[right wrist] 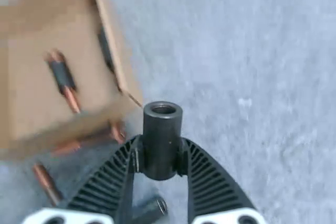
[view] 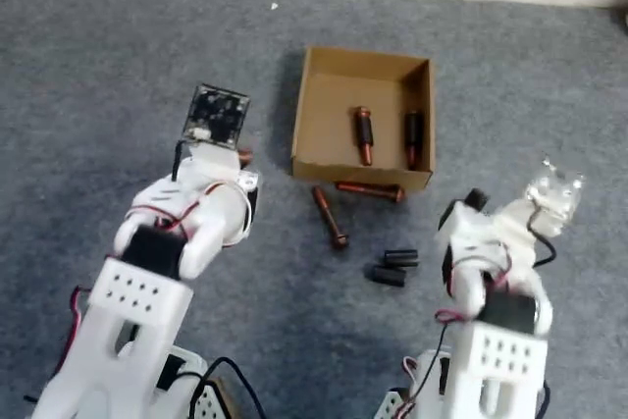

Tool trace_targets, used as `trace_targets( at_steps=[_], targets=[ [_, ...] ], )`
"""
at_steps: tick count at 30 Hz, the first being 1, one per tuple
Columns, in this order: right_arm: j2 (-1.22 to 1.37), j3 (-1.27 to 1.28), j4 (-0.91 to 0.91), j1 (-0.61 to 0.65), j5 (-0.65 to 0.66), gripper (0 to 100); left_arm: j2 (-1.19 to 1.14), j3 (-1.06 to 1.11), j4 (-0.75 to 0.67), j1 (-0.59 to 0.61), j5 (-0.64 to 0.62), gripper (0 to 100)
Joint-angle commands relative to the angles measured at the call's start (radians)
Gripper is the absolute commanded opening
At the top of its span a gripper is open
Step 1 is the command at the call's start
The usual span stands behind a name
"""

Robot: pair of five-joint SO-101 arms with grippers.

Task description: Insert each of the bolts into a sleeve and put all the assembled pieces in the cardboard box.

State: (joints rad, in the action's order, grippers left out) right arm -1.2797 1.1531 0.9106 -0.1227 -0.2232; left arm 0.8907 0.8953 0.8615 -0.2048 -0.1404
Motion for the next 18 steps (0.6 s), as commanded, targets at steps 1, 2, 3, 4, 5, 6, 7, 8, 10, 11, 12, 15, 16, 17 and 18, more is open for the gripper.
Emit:
trace_targets(
  at_steps=[1,2,3,4,5,6,7,8,10,11,12,15,16,17,18],
  targets=[
    [-0.147,0.044,0.005,0.071,0.014,0.5,0.140,0.012,-0.032,0.007,-0.101,1],
    [-0.165,0.064,0.002,0.099,0.014,0.5,0.168,0.021,-0.032,0.007,-0.124,1],
    [-0.180,0.082,0.001,0.131,0.014,0.5,0.199,0.030,-0.032,0.007,-0.138,1],
    [-0.189,0.094,0.001,0.157,0.014,0.5,0.229,0.038,-0.032,0.008,-0.146,1],
    [-0.202,0.102,0.001,0.180,0.014,0.5,0.260,0.047,-0.034,0.008,-0.147,1],
    [-0.209,0.108,0.001,0.202,0.014,0.5,0.289,0.054,-0.034,0.008,-0.149,1],
    [-0.217,0.111,0.001,0.225,0.014,0.5,0.320,0.062,-0.034,0.008,-0.150,1],
    [-0.223,0.113,0.001,0.248,0.014,0.5,0.348,0.068,-0.034,0.008,-0.150,1],
    [-0.236,0.113,0.001,0.308,0.014,0.5,0.403,0.081,-0.034,0.008,-0.150,1],
    [-0.242,0.113,0.001,0.343,0.014,0.5,0.427,0.085,-0.034,0.008,-0.150,1],
    [-0.249,0.114,0.001,0.378,0.014,0.5,0.449,0.085,-0.032,0.007,-0.150,1],
    [-0.282,0.114,0.001,0.469,0.014,0.5,0.506,0.094,-0.034,0.007,-0.152,1],
    [-0.295,0.114,0.001,0.489,0.014,0.5,0.519,0.094,-0.034,0.007,-0.152,1],
    [-0.309,0.116,0.001,0.507,0.014,0.5,0.533,0.094,-0.034,0.007,-0.152,1],
    [-0.323,0.116,0.001,0.527,0.014,0.5,0.547,0.094,-0.034,0.007,-0.152,1]
  ],
)
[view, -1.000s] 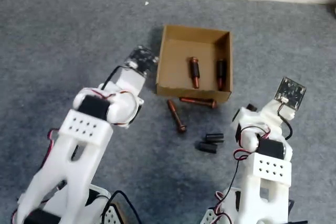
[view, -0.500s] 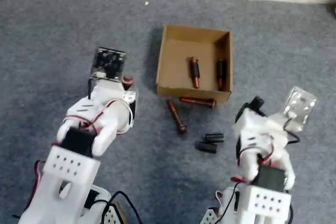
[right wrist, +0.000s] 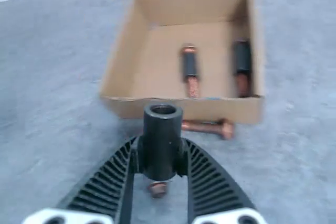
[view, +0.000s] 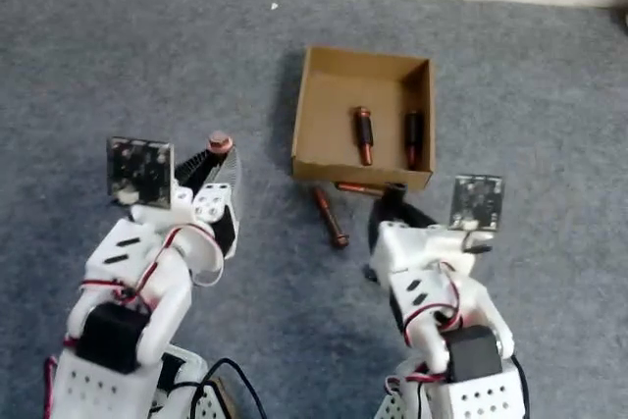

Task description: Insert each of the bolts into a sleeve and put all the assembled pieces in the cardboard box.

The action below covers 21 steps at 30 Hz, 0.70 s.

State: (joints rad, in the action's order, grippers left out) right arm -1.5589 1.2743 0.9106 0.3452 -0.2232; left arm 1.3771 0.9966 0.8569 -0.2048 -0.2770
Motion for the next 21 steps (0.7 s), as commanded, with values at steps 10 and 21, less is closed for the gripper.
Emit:
trace_targets(
  at_steps=[10,21],
  targets=[
    [-0.148,0.073,-0.133,0.343,0.201,0.5,0.151,-0.005,-0.137,-0.108,-0.015,1],
    [-0.274,0.429,-0.450,0.367,0.370,0.5,0.162,0.048,-0.207,-0.211,-0.015,1]
  ],
)
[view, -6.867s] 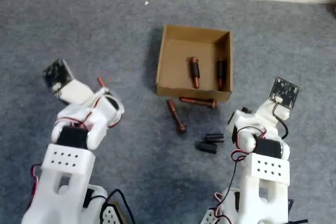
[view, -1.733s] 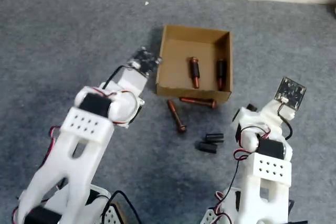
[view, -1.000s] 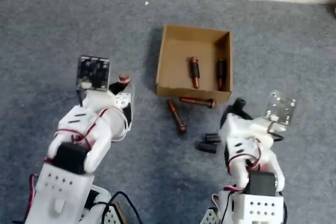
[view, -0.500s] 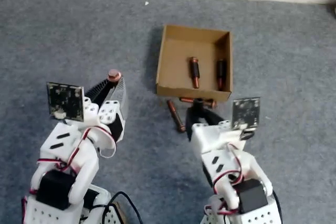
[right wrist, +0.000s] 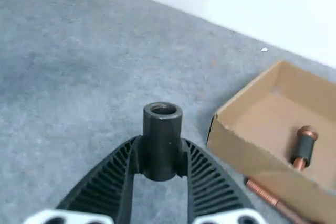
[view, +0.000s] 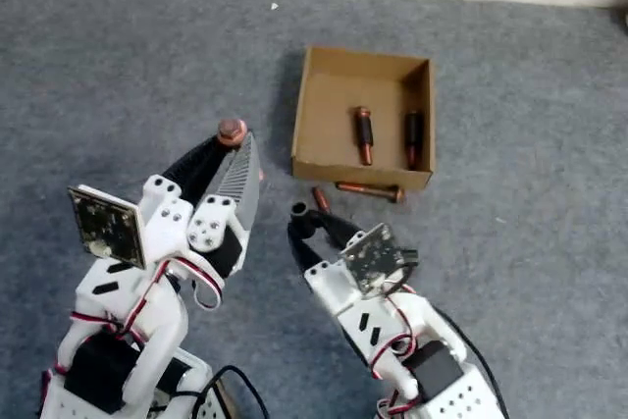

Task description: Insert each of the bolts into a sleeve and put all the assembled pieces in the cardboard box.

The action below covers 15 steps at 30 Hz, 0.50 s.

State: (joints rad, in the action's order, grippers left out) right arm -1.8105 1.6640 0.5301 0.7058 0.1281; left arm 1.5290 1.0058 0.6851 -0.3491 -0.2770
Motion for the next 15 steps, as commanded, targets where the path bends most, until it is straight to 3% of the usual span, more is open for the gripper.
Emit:
trace_targets(
  at_steps=[1,9,15],
  targets=[
    [-0.025,0.047,-0.079,0.007,0.018,0.5,0.010,0.061,-0.040,-0.088,-0.015,1],
    [-0.027,0.054,-0.105,0.004,0.018,0.5,0.012,0.228,-0.229,-0.147,-0.014,1],
    [-0.027,0.054,-0.105,0.004,0.018,0.5,0.012,0.271,-0.267,-0.151,-0.014,1]
  ],
)
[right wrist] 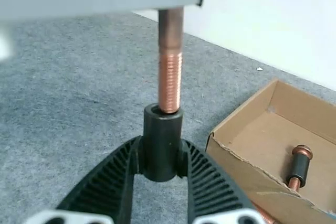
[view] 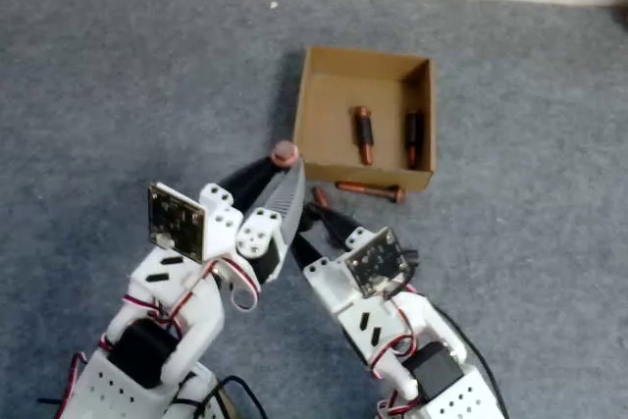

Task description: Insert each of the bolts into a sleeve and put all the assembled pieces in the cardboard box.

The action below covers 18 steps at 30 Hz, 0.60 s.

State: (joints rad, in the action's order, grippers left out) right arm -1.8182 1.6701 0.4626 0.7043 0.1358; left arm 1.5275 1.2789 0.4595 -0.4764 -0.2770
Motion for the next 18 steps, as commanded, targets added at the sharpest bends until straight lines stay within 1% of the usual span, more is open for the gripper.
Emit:
trace_targets(
  at_steps=[1,5,8,11,14,18],
  targets=[
    [-0.019,0.048,-0.038,0.005,0.011,0.5,0.013,0.002,-0.040,-0.024,-0.014,1],
    [-0.019,0.048,-0.038,0.004,0.011,0.5,0.013,0.008,-0.032,-0.025,-0.014,1],
    [-0.019,0.045,-0.038,-0.027,0.008,0.5,0.013,0.013,0.002,-0.027,-0.014,1],
    [-0.019,0.042,-0.038,-0.070,0.006,0.5,0.013,0.013,0.055,-0.068,-0.014,1],
    [-0.019,0.047,-0.038,-0.082,0.006,0.5,0.013,0.010,0.112,-0.128,-0.009,1],
    [-0.019,0.047,-0.038,-0.099,0.006,0.5,0.013,0.019,0.127,-0.133,-0.009,1]
  ],
)
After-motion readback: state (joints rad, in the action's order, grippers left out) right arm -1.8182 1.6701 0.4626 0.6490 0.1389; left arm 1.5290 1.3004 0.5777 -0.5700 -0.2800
